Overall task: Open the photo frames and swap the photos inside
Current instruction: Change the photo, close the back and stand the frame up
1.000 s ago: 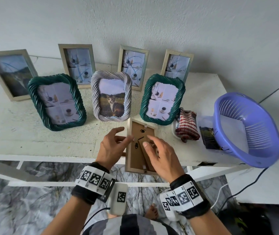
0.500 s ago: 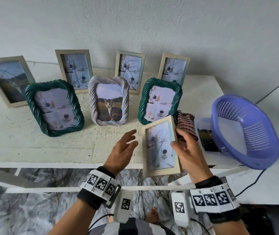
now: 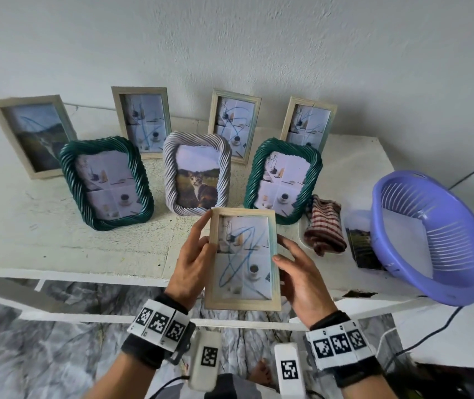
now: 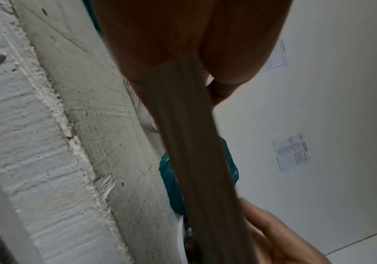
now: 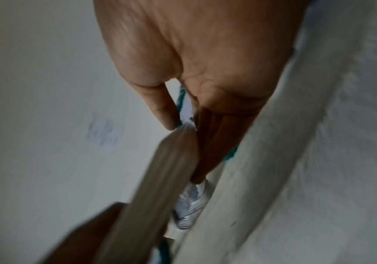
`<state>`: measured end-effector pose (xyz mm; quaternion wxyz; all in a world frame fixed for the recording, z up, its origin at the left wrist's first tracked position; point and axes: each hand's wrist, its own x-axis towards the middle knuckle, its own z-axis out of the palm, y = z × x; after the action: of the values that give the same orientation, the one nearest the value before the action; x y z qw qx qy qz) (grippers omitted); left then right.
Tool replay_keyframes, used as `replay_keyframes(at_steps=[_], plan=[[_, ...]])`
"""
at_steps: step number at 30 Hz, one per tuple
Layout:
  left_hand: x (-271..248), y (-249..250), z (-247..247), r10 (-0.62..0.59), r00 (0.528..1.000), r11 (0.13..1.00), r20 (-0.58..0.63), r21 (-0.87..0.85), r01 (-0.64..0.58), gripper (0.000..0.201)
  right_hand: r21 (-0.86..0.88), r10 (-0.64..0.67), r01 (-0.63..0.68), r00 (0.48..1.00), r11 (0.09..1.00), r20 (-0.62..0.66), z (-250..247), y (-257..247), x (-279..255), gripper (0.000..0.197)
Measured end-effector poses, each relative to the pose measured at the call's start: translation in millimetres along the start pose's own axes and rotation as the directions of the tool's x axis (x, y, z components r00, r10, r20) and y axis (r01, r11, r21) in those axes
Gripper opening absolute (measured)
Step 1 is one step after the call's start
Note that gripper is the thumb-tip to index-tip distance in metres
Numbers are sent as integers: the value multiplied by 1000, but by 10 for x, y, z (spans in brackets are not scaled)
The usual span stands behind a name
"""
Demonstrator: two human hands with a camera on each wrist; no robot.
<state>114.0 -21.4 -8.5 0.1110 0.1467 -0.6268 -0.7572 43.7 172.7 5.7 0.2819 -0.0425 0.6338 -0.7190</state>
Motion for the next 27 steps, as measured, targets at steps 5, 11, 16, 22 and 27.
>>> replay_keyframes(at_steps=[5,11,16,22,27], plan=[[5,-49,-64,96,995,988,-39,122,-91,63,-862,-536,176,835,476,-125,-329,-245,340,23],[28,-54,-86,97,995,989,-25,119,-93,59,-951,-417,-273,854,146,-310,-674,-541,885,47],[57,-113,-96,120,993,978,-22,177,-114,57,-935,-219,-332,910,122,-352,-802,-446,1167,57],[76,-126,-100,160,987,969,-15,195,-154,57,-924,-276,-351,883,149,-380,-793,-335,1199,42],[84,-85,-90,145,989,973,-7,185,-141,59,-908,-325,-302,861,291,-391,-890,-352,1176,29]])
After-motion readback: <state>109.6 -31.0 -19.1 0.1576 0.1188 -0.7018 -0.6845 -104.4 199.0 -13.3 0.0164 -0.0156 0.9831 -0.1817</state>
